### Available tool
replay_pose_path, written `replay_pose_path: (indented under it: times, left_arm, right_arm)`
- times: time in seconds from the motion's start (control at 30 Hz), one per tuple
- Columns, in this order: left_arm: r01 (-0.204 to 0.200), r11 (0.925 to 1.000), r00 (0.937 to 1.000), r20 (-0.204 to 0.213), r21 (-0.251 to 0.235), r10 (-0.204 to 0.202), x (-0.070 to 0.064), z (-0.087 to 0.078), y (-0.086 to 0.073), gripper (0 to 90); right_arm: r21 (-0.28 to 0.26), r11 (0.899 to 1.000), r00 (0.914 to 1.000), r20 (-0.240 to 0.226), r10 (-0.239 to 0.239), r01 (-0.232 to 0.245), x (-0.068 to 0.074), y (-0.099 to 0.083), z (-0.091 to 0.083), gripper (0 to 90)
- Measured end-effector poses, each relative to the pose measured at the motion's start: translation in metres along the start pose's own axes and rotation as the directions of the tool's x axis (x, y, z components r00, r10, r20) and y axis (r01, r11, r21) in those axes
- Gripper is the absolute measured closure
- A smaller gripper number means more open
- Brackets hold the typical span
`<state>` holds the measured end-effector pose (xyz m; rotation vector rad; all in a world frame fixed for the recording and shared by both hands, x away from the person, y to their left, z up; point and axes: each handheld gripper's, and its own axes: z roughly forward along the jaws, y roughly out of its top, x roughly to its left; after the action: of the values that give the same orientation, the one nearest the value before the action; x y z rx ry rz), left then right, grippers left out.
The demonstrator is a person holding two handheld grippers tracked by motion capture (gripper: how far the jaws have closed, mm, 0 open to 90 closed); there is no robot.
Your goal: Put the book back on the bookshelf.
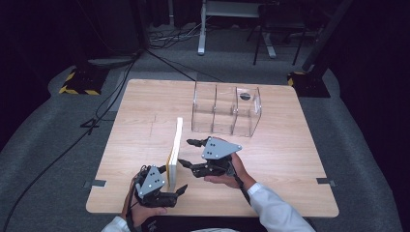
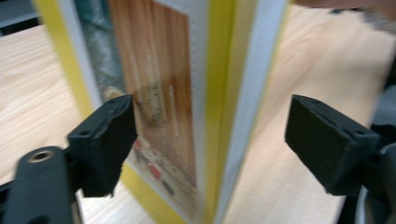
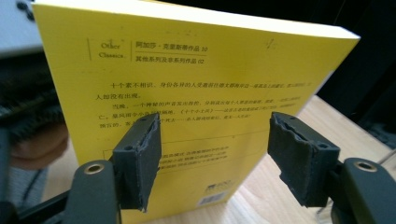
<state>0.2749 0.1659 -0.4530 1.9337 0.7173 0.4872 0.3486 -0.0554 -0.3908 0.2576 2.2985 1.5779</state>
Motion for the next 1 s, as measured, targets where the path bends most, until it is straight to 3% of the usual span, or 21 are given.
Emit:
replay_pose_path:
  times: [0.07, 0.2, 0.27, 0.37, 0.47, 0.53, 0.57, 0.6, 0.7, 0.73, 0.77, 0.83, 0.9, 0.93, 0.97, 1.0]
  left_arm:
    - [0.027, 0.9994, 0.9991, -0.033, -0.021, -0.028, 0.003, 0.0, 0.0, 32.9]
    - [0.043, 0.9978, 0.999, -0.007, -0.051, -0.043, 0.012, -0.005, -0.002, 52.9]
    - [0.048, 0.9972, 0.9987, -0.013, -0.057, -0.049, 0.014, -0.007, -0.002, 63.6]
    - [0.039, 0.9974, 0.9992, -0.007, -0.061, -0.039, 0.02, -0.01, -0.004, 70.7]
    - [0.055, 0.9947, 0.9985, 0.001, -0.087, -0.055, 0.025, -0.012, -0.007, 73.5]
    - [0.055, 0.9939, 0.998, 0.036, -0.096, -0.052, 0.027, -0.013, -0.009, 74.3]
    - [0.053, 0.9928, 0.9963, 0.074, -0.108, -0.045, 0.027, -0.014, -0.009, 74.7]
    - [0.053, 0.9928, 0.9963, 0.074, -0.108, -0.045, 0.027, -0.014, -0.009, 74.8]
    - [0.038, 0.9934, 0.988, 0.153, -0.108, -0.021, 0.025, -0.01, -0.009, 74.7]
    - [0.033, 0.9936, 0.9841, 0.177, -0.108, -0.013, 0.026, -0.008, -0.008, 74.7]
    - [0.026, 0.9932, 0.9765, 0.216, -0.114, -0.001, 0.027, -0.004, -0.006, 74.7]
    - [0.037, 0.9927, 0.9617, 0.274, -0.115, -0.004, 0.028, 0.001, -0.005, 74.5]
    - [0.032, 0.9931, 0.9517, 0.307, -0.113, 0.004, 0.028, 0.007, -0.002, 74.3]
    - [0.032, 0.9931, 0.9517, 0.307, -0.113, 0.004, 0.028, 0.007, -0.002, 74.2]
    - [0.028, 0.9931, 0.9467, 0.322, -0.114, 0.01, 0.029, 0.014, 0.002, 74.1]
    - [0.028, 0.9931, 0.9467, 0.322, -0.114, 0.01, 0.029, 0.014, 0.002, 73.9]
  right_arm:
    - [-0.003, 1.0, 1.0, -0.003, 0.004, -0.004, -0.001, 0.0, 0.001, 34.2]
    - [-0.004, 1.0, 0.9999, 0.011, 0.009, -0.009, -0.001, -0.001, 0.001, 34.2]
    - [-0.001, 1.0, 0.9997, 0.019, 0.013, -0.013, -0.002, -0.001, 0.0, 33.7]
    - [-0.016, 0.999, 0.9984, 0.035, 0.043, -0.043, -0.01, -0.003, -0.006, 34.3]
    - [-0.015, 0.999, 0.9979, 0.05, 0.042, -0.041, -0.012, -0.004, -0.008, 34.2]
    - [-0.012, 0.999, 0.9976, 0.057, 0.039, -0.039, -0.015, -0.005, -0.011, 34.2]
    - [-0.013, 0.999, 0.9962, 0.074, 0.046, -0.046, -0.019, -0.009, -0.015, 34.2]
    - [-0.013, 0.999, 0.9962, 0.074, 0.046, -0.046, -0.019, -0.009, -0.015, 34.2]
    - [0.001, 0.998, 0.9936, 0.091, 0.066, -0.066, -0.03, -0.02, -0.022, 30.6]
    - [0.003, 0.997, 0.9942, 0.077, 0.075, -0.075, -0.033, -0.024, -0.024, 29.1]
    - [0.0, 0.995, 0.9948, 0.037, 0.095, -0.095, -0.041, -0.033, -0.031, 29.0]
    - [0.01, 0.996, 0.9955, 0.011, 0.094, -0.094, -0.047, -0.04, -0.035, 28.1]
    - [0.029, 0.996, 0.9959, -0.018, 0.089, -0.088, -0.052, -0.047, -0.038, 26.2]
    - [0.029, 0.996, 0.9959, -0.018, 0.089, -0.088, -0.052, -0.047, -0.038, 26.2]
    - [0.037, 0.995, 0.994, -0.062, 0.09, -0.088, -0.057, -0.055, -0.043, 27.5]
    - [0.037, 0.995, 0.994, -0.062, 0.09, -0.088, -0.057, -0.055, -0.043, 27.5]
